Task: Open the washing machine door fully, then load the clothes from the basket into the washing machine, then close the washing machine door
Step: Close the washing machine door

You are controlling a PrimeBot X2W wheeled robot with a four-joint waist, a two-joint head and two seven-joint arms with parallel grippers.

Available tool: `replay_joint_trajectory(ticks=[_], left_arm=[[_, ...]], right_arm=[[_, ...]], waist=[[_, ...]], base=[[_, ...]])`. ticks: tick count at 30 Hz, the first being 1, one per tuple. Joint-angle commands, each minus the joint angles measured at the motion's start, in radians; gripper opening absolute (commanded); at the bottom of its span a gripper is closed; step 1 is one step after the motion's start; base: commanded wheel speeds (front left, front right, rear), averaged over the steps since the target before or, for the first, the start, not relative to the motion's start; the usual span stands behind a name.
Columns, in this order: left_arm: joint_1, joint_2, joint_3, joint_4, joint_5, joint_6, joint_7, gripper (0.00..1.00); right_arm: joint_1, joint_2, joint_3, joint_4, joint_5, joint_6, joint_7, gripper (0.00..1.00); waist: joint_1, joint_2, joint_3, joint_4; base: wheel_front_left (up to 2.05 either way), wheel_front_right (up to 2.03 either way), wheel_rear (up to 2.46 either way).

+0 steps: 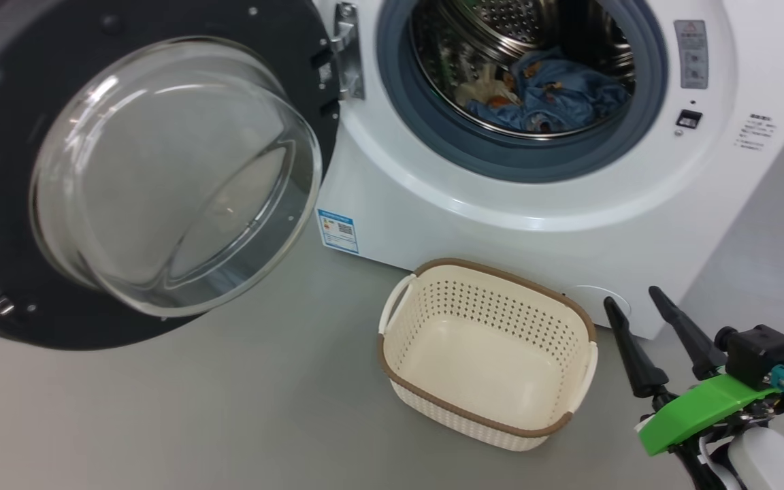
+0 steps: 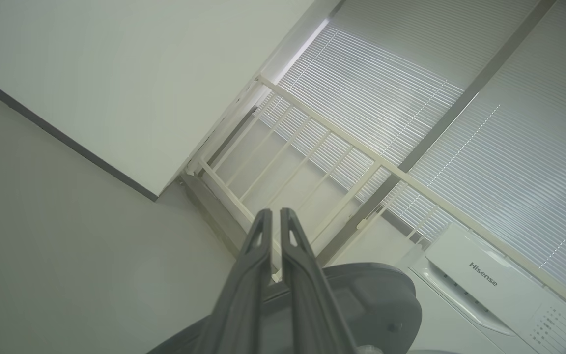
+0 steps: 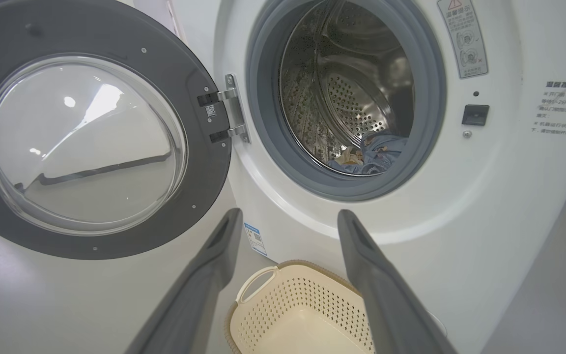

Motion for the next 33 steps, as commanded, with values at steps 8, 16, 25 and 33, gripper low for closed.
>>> replay_joint_trajectory(ticks=[8, 16, 25, 33], left_arm=[[-0.18, 0.21, 0.219, 0.325, -0.226, -0.019, 0.097, 0.0], [-0.231, 0.276, 0.291, 0.482, -0.302, -0.023, 0.118, 0.0], [-0.232, 0.337, 0.305, 0.638, -0.329, -0.007, 0.219, 0.0], [-0.259, 0.359, 0.253, 0.696, -0.305, 0.004, 0.347, 0.0]], right_arm=[[-0.041, -0.075, -0.004, -0.063, -0.03, 0.005, 0.034, 1.0], [-0.028, -0.1, -0.036, -0.124, -0.052, 0.005, 0.085, 1.0], [-0.01, -0.111, -0.1, -0.191, -0.082, 0.005, 0.125, 1.0], [0.01, -0.115, -0.13, -0.228, -0.094, 0.005, 0.15, 1.0]], waist=[[-0.0001, -0.0001, 0.074, -0.118], [-0.0001, -0.0001, 0.116, -0.166], [-0.0001, -0.0001, 0.156, -0.206], [-0.0001, -0.0001, 0.153, -0.213]], base=[[0.0, 0.0, 0.0], [0.0, 0.0, 0.0], [0.0, 0.0, 0.0], [0.0, 0.0, 0.0]])
